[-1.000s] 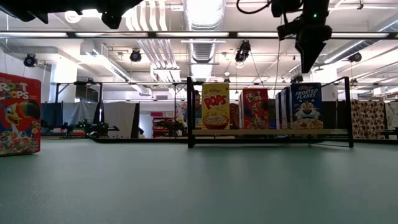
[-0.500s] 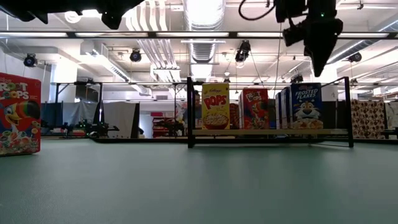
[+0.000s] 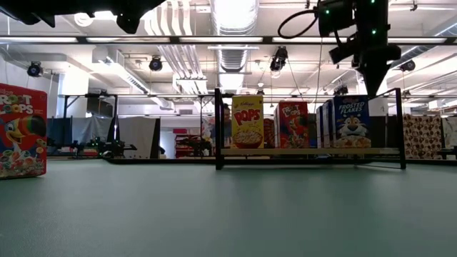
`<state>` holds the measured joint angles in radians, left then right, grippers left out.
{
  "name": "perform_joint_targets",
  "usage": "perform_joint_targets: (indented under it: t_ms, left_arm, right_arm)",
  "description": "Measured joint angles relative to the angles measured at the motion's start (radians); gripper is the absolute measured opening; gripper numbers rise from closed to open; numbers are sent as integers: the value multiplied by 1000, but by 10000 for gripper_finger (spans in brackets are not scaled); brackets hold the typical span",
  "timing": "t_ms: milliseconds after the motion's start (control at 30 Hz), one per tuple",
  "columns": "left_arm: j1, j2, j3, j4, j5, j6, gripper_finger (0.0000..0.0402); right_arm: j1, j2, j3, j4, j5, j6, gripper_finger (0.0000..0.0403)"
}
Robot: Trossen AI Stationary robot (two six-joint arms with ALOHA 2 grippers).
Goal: Stack cereal on shelf
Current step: Put the blue cereal box on the shelf aligned with the other blue cereal boxes, then put the red cereal box on the shelf aligned with the other red cereal boxes
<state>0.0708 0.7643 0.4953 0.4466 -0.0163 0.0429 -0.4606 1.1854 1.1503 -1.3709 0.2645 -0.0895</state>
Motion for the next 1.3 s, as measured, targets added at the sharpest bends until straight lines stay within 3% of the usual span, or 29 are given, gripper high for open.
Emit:
perform_joint_targets:
  t_ms: [833,933,1100,1300]
  left_arm:
    - [0,0,0,1,0,0,167]
    - [0,0,0,1,0,0,167]
    - [0,0,0,0,0,0,167]
    - [0,1,0,-3,-1,-66,167]
  right_arm:
    - [0,0,0,7,74,-15,13]
    - [0,0,5,-11,45,3,13]
    - [0,-15,31,-9,-92,63,13]
    - [61,-103,0,120,-163,112,10]
